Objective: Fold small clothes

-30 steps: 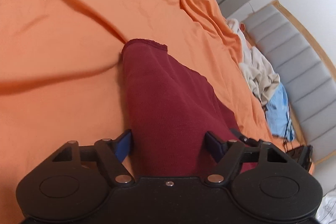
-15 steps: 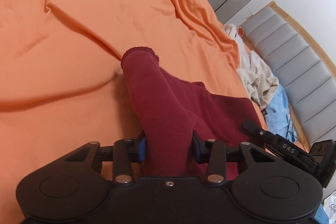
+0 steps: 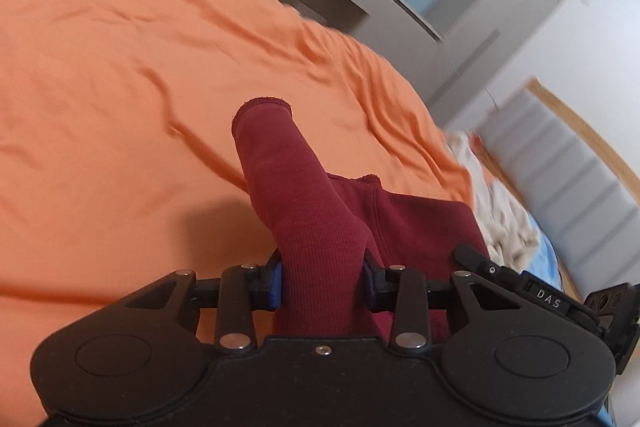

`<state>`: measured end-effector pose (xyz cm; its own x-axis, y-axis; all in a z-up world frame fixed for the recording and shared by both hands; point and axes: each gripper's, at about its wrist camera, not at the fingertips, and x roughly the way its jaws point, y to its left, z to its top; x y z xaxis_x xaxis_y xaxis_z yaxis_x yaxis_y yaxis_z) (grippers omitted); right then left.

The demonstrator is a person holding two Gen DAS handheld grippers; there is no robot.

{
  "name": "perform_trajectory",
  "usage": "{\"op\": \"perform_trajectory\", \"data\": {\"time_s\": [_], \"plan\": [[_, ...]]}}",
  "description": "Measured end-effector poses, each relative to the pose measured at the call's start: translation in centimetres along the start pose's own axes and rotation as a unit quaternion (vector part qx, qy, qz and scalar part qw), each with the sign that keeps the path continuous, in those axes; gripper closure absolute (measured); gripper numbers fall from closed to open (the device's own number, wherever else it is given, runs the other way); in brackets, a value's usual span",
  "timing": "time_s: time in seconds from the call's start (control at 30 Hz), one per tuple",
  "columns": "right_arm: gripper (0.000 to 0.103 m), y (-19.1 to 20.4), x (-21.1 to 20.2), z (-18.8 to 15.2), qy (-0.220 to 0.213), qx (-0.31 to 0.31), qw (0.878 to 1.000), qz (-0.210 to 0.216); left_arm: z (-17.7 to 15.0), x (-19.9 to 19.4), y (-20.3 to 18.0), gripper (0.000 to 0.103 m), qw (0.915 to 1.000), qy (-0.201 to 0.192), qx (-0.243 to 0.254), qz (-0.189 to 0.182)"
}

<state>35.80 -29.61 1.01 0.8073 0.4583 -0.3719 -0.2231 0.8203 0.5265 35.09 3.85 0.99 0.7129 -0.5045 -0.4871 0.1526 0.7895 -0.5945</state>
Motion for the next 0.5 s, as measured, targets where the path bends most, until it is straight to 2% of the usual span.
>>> {"op": "perform_trajectory", "data": {"time_s": [0.2,0.33,0.43,0.5], "plan": [[0.089,-0.3,5.5,-1.0,0.051,-0.021,0.998,-0.019,1.5,-1.3,4.0,0.064,0.9979,-0.014,-0.054,0.034],[0.088,-0.3,6.9,-2.6,0.079,-0.056,0.994,-0.053,1.4,-0.1,5.5,0.064,0.9957,0.007,-0.063,0.067],[0.081,-0.4,6.5,-3.4,0.083,-0.061,0.993,-0.064,1.3,0.4,6.5,0.062,0.9938,0.021,-0.07,0.084],[0.07,-0.3,5.9,-3.7,0.08,-0.067,0.991,-0.078,1.1,0.6,7.0,0.06,0.993,0.025,-0.07,0.091]]}}
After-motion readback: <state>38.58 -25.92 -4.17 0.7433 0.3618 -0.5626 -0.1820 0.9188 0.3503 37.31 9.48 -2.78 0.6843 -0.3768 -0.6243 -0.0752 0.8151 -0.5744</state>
